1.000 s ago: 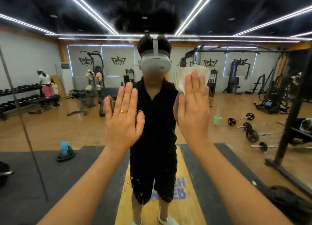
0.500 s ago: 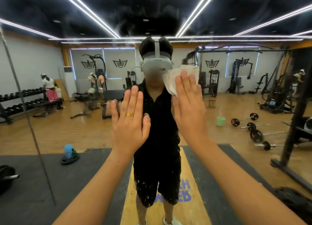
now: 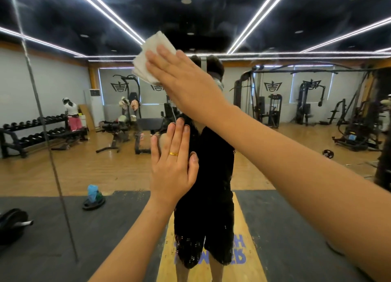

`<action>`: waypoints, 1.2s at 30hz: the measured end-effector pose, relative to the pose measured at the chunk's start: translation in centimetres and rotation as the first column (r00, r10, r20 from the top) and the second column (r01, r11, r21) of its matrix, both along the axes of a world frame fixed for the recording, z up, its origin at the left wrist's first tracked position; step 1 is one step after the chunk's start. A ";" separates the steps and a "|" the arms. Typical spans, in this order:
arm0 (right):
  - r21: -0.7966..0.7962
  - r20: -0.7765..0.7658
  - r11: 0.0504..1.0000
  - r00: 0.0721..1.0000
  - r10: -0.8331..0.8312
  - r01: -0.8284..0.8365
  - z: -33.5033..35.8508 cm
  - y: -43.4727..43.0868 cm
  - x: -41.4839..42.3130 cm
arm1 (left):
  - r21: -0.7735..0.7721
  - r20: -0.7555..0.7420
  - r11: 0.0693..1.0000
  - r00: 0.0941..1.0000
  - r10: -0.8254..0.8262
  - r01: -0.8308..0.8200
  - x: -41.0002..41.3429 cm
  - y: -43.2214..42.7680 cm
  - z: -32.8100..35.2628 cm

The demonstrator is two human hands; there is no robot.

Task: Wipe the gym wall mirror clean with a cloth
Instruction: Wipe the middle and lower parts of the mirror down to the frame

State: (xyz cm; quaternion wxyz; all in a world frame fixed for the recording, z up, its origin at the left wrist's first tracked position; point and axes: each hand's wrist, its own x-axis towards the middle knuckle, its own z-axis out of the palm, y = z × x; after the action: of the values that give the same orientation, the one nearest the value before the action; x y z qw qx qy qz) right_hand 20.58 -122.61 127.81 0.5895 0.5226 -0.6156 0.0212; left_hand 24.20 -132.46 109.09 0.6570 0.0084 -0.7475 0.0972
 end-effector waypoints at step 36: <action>-0.551 0.445 0.799 0.895 0.037 0.242 -3.3 11.3 -1.7 | 0.000 0.037 1.000 0.999 0.031 -0.031 0.0 -0.1 -0.4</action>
State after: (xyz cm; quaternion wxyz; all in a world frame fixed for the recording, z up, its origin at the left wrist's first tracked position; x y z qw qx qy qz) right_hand 18.90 -111.31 124.50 0.5707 0.2587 -0.7212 0.2954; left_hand 24.20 -132.55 108.68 0.6416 0.0184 -0.7593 0.1071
